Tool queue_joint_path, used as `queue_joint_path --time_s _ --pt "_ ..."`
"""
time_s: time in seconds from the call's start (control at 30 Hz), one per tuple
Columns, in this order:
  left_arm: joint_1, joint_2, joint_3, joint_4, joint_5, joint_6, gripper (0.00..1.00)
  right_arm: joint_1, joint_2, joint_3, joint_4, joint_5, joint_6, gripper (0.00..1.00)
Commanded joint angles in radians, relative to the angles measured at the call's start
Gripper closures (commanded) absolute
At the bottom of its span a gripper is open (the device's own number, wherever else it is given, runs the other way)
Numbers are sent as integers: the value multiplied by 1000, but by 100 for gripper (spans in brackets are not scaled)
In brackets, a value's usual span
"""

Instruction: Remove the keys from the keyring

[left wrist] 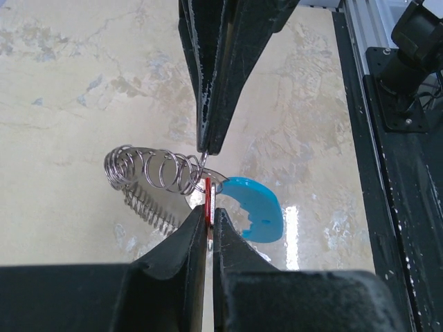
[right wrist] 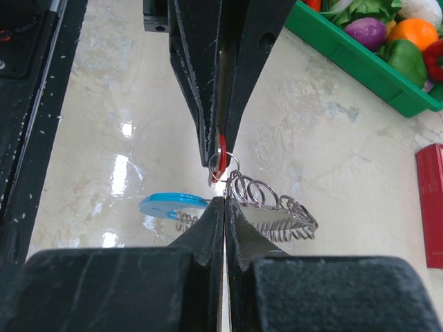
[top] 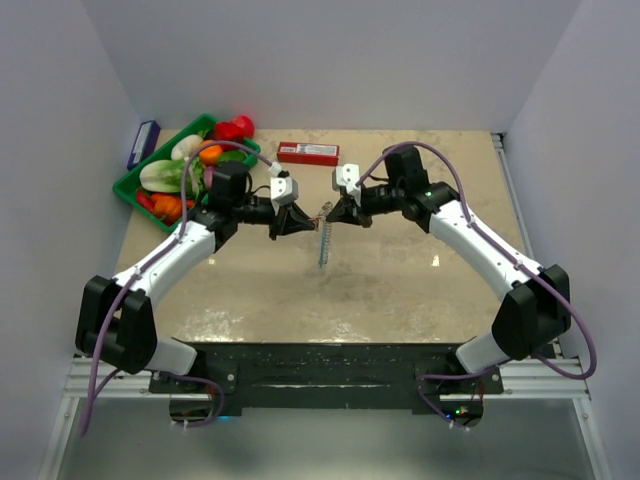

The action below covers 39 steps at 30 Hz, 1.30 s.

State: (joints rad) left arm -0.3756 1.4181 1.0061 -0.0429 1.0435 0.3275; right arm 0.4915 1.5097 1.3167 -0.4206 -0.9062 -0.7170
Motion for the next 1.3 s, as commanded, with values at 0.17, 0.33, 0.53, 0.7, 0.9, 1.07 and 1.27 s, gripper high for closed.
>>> queue_joint_path --time_s 0.17,0.33,0.53,0.7,0.9,1.07,1.27 --pt "-2 -51 55 -46 10 62 100 -1 -16 -8 91 20 25 100" --pt "-2 -51 60 -46 15 56 100 -2 -19 -16 89 16 22 100" --pt "0 -45 66 -45 15 50 100 -1 -19 -20 74 18 -5 100" --pt "-2 -38 69 -38 18 42 100 2 -6 -10 36 6 -45 100" --pt "-2 -28 80 -41 7 41 100 27 3 -4 2 49 -94 100" --pt "-3 -19 86 -55 -23 45 100 38 7 18 -27 85 -133 100" --pt "-2 -21 95 -78 -56 58 100 74 14 27 -29 177 -148 100"
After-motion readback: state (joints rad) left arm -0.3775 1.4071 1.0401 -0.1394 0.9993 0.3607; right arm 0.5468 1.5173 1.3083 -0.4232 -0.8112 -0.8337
